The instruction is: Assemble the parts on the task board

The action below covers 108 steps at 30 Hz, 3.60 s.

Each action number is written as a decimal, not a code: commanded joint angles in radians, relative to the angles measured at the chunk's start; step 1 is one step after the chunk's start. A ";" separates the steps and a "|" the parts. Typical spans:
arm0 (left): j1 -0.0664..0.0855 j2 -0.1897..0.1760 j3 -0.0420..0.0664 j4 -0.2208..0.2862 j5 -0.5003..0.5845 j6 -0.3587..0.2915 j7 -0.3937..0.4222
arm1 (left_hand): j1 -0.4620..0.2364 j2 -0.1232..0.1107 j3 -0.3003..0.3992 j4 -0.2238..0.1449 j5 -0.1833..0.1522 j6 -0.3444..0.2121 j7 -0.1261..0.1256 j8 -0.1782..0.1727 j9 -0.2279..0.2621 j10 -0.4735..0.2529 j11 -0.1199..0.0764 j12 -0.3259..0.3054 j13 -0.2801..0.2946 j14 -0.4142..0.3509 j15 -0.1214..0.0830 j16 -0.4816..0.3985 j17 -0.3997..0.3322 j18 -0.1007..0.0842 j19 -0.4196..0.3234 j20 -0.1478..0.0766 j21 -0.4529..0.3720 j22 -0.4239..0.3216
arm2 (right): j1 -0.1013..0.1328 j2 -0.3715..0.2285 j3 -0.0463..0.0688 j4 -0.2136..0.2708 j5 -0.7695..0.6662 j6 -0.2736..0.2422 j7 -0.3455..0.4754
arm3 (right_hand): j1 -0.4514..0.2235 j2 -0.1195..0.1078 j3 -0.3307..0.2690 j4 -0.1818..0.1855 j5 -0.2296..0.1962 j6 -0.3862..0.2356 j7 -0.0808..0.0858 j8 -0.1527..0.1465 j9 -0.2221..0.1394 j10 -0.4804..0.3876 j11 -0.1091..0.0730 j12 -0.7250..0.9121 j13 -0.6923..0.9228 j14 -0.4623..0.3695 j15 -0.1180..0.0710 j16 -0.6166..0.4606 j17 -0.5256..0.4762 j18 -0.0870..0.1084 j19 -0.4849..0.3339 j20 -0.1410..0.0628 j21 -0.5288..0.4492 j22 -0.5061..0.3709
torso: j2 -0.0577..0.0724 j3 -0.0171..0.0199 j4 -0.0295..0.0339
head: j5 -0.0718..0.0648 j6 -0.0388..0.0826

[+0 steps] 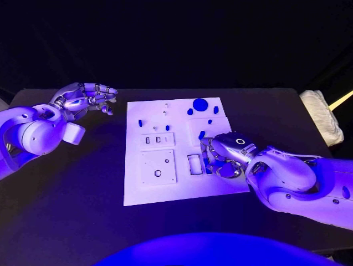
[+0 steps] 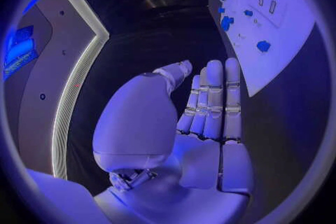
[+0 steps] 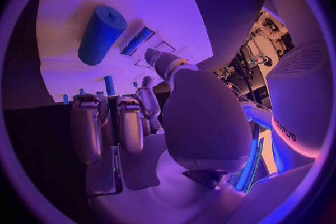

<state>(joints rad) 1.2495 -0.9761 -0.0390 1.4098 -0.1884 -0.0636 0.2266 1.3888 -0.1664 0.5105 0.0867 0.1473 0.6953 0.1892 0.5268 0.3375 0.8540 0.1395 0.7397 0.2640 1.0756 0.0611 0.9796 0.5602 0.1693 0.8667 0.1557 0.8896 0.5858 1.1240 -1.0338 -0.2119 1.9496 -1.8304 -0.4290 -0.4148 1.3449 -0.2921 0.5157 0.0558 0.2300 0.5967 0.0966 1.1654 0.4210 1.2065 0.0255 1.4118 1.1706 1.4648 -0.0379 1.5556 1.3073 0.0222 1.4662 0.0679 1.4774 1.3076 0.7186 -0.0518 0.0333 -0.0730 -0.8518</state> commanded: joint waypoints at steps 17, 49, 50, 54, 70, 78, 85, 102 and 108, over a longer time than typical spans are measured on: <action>0.000 0.001 0.001 0.002 0.001 0.014 0.006 | -0.009 -0.002 -0.002 -0.001 -0.003 -0.006 0.030 0.007 -0.002 -0.008 -0.002 0.007 -0.002 -0.007 0.003 0.006 -0.001 0.014 0.000 0.007 -0.007 0.000 | -0.001 -0.003 0.000 0.005 -0.026 0.130 0.000 | -0.011 0.008 -0.052 -0.036 -0.178 -0.003 -0.002 0.011 0.004 -0.004 -0.003 -0.003 -0.015 0.100 -0.007 -0.002 0.244 -0.004 0.080 -0.009 -0.005 0.238 | 0.000 0.0002 -0.0004 | -0.001 -0.002; -0.001 0.002 0.001 0.001 -0.001 0.015 0.006 | -0.007 -0.002 -0.002 -0.002 -0.003 -0.006 0.029 0.008 -0.003 -0.009 -0.002 0.008 -0.002 -0.007 0.003 0.006 -0.002 0.014 0.000 0.007 -0.007 0.000 | -0.001 0.017 0.000 -0.011 -0.120 0.107 -0.039 | 0.037 0.036 -0.221 -0.016 -0.182 0.016 -0.020 0.021 0.009 0.030 -0.019 0.006 0.009 0.102 -0.021 0.004 0.251 -0.008 0.087 -0.023 0.019 0.245 | 0.000 0.0001 0.0003 | 0.000 -0.007; -0.001 0.002 0.001 0.001 -0.001 0.015 0.006 | -0.007 -0.002 -0.002 -0.002 -0.003 -0.006 0.029 0.008 -0.003 -0.009 -0.002 0.008 -0.002 -0.007 0.003 0.006 -0.002 0.014 0.000 0.007 -0.007 0.000 | -0.001 0.018 0.000 -0.012 -0.125 0.107 -0.040 | 0.037 0.036 -0.221 -0.016 -0.182 0.016 -0.020 0.021 0.009 0.030 -0.019 0.006 0.009 0.102 -0.021 0.004 0.251 -0.008 0.087 -0.023 0.019 0.245 | 0.000 0.0000 0.0004 | 0.000 -0.008; -0.001 0.002 0.001 0.001 -0.001 0.016 0.006 | -0.007 -0.002 -0.002 -0.002 -0.003 -0.006 0.029 0.008 -0.003 -0.009 -0.002 0.008 -0.002 -0.007 0.003 0.006 -0.002 0.014 0.000 0.007 -0.007 0.000 | -0.001 0.021 0.000 -0.014 -0.143 0.102 -0.044 | 0.044 0.043 -0.238 -0.012 -0.182 0.018 -0.021 0.021 0.009 0.032 -0.020 0.006 0.011 0.102 -0.022 0.004 0.251 -0.008 0.087 -0.023 0.020 0.245 | 0.000 0.0002 0.0005 | -0.001 -0.006; -0.001 0.001 0.001 0.001 -0.001 0.016 0.006 | -0.007 -0.002 -0.002 -0.003 -0.003 -0.006 0.030 0.009 -0.003 -0.009 -0.002 0.009 -0.003 -0.008 0.003 0.006 -0.002 0.014 0.000 0.007 -0.007 0.000 | -0.002 0.029 0.000 -0.016 -0.177 0.103 -0.036 | 0.056 0.054 -0.284 0.002 -0.182 0.022 -0.023 0.021 0.009 0.037 -0.022 0.007 0.013 0.102 -0.024 0.003 0.251 -0.009 0.087 -0.025 0.021 0.245 | 0.000 0.0001 -0.0004 | 0.001 -0.009; -0.002 0.001 0.001 0.001 -0.001 0.016 0.006 | -0.007 -0.002 -0.002 -0.003 -0.003 -0.006 0.030 0.009 -0.003 -0.009 -0.002 0.009 -0.003 -0.008 0.003 0.006 -0.002 0.014 0.000 0.007 -0.007 0.000 | -0.003 0.032 0.000 -0.017 -0.191 0.111 -0.032 | 0.067 0.059 -0.301 0.006 -0.182 0.022 -0.024 0.021 0.009 0.038 -0.023 0.007 0.014 0.102 -0.024 0.003 0.251 -0.009 0.088 -0.025 0.022 0.245 | -0.001 0.0003 0.0003 | 0.001 -0.008; -0.002 0.001 0.001 0.001 -0.001 0.016 0.006 | -0.007 -0.002 -0.002 -0.003 -0.003 -0.006 0.030 0.009 -0.003 -0.009 -0.002 0.009 -0.003 -0.008 0.003 0.006 -0.002 0.014 0.000 0.007 -0.007 0.000 | -0.004 0.036 0.000 -0.018 -0.201 0.114 -0.031 | 0.082 0.068 -0.313 0.009 -0.182 0.023 -0.025 0.020 0.008 0.039 -0.024 0.006 0.015 0.102 -0.025 0.002 0.250 -0.009 0.088 -0.026 0.023 0.246 | 0.000 -0.0001 -0.0004 | 0.001 -0.008; -0.002 0.000 0.001 0.000 -0.003 0.015 0.007 | -0.007 -0.002 -0.003 -0.003 -0.003 -0.006 0.030 0.009 -0.004 -0.009 -0.002 0.010 -0.004 -0.008 0.003 0.007 -0.003 0.014 0.000 0.007 -0.007 0.000 | -0.008 0.037 0.000 -0.013 -0.223 0.112 -0.021 | 0.119 0.077 -0.278 0.019 -0.175 0.026 -0.022 0.006 0.000 0.038 -0.022 0.003 0.014 0.101 -0.023 0.000 0.248 -0.008 0.087 -0.025 0.018 0.245 | 0.000 0.0004 -0.0005 | 0.000 -0.011; -0.002 0.000 0.001 0.000 -0.003 0.015 0.008 | -0.007 -0.002 -0.003 -0.003 -0.003 -0.006 0.030 0.009 -0.004 -0.009 -0.002 0.010 -0.004 -0.008 0.003 0.007 -0.003 0.014 0.000 0.007 -0.007 0.000 | -0.009 0.036 0.000 -0.002 -0.245 0.107 -0.024 | 0.122 0.070 -0.257 0.026 -0.168 0.029 -0.021 0.002 -0.003 0.039 -0.020 0.003 0.015 0.101 -0.022 0.000 0.248 -0.008 0.087 -0.023 0.019 0.245 | 0.000 0.0009 -0.0002 | -0.001 -0.010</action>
<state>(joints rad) 1.2472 -0.9769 -0.0390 1.4087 -0.1899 -0.0625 0.2264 1.3889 -0.1664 0.5105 0.0868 0.1473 0.6954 0.1891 0.5300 0.3339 0.8488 0.1376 0.7435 0.2607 1.0720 0.0646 0.9796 0.5584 0.1694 0.8667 0.1557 0.8858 0.5858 1.1156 -0.9977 -0.2125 1.9447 -2.0379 -0.3298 -0.4394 1.4575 -0.2228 0.2531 0.0802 0.0582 0.6187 0.0745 1.1710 0.4186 1.2398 0.0055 1.4159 1.1848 1.4685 -0.0556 1.5555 1.3073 0.0223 1.4662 0.0465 1.4967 1.3073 0.7185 -0.0516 0.0329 -0.0732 -0.8621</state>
